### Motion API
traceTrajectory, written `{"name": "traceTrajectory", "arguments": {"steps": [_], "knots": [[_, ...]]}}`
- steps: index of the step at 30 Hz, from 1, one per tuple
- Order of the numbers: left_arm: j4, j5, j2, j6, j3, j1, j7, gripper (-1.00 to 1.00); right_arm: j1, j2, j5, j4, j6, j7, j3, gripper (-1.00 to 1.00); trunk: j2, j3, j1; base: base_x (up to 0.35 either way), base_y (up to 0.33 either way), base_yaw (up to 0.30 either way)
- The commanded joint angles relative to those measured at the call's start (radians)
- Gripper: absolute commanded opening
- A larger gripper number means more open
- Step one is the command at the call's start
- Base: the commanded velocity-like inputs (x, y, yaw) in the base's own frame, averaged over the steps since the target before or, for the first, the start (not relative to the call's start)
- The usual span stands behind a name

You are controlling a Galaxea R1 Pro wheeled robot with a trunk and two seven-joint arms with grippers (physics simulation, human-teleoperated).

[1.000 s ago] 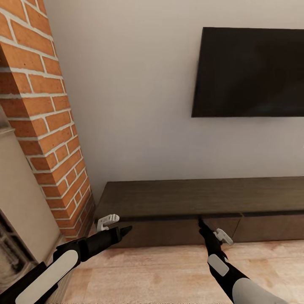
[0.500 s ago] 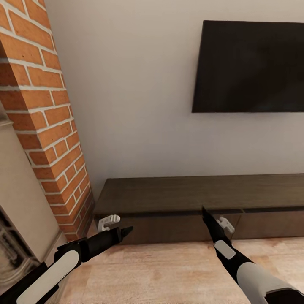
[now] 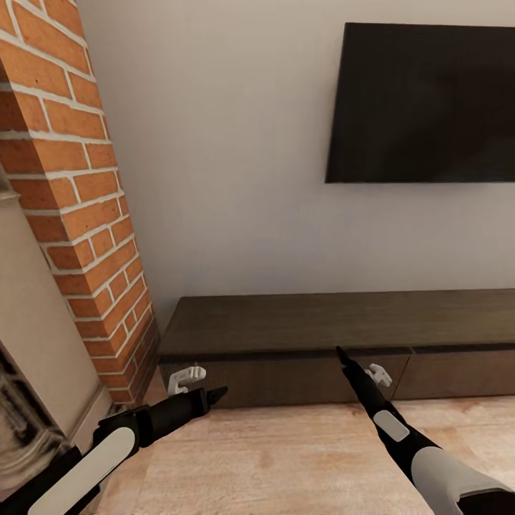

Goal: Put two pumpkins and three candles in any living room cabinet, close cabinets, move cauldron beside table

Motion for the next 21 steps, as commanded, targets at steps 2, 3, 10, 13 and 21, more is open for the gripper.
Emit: {"name": "traceTrajectory", "arguments": {"steps": [2, 3, 10, 13, 21], "knots": [[-0.002, 0.009, 0.000, -0.001, -0.006, -0.001, 0.008, 1.00, -0.001, -0.001, -0.008, 0.002, -0.003, 0.015, 0.008, 1.00, -0.015, -0.007, 0.008, 0.000, 0.000, 0.000], [-0.002, 0.009, 0.000, -0.002, -0.007, -0.001, 0.009, 1.00, -0.001, -0.001, -0.008, 0.002, -0.003, 0.019, 0.008, 1.00, -0.022, -0.010, 0.011, 0.000, 0.000, 0.000], [-0.002, 0.008, 0.000, -0.002, -0.009, -0.001, 0.012, 1.00, -0.001, -0.003, -0.041, 0.002, -0.002, 0.023, 0.003, 1.00, -0.071, -0.032, 0.038, 0.000, 0.000, 0.000], [-0.001, 0.008, 0.000, -0.002, -0.009, -0.001, 0.012, 1.00, -0.001, -0.003, -0.047, 0.002, -0.002, 0.024, 0.002, 1.00, -0.092, -0.042, 0.050, 0.000, 0.000, 0.000], [0.000, 0.008, 0.000, -0.002, -0.009, -0.001, 0.014, 1.00, -0.001, -0.024, -0.061, 0.003, 0.006, 0.019, 0.003, 1.00, -0.120, -0.054, 0.065, 0.000, 0.000, 0.000]]}}
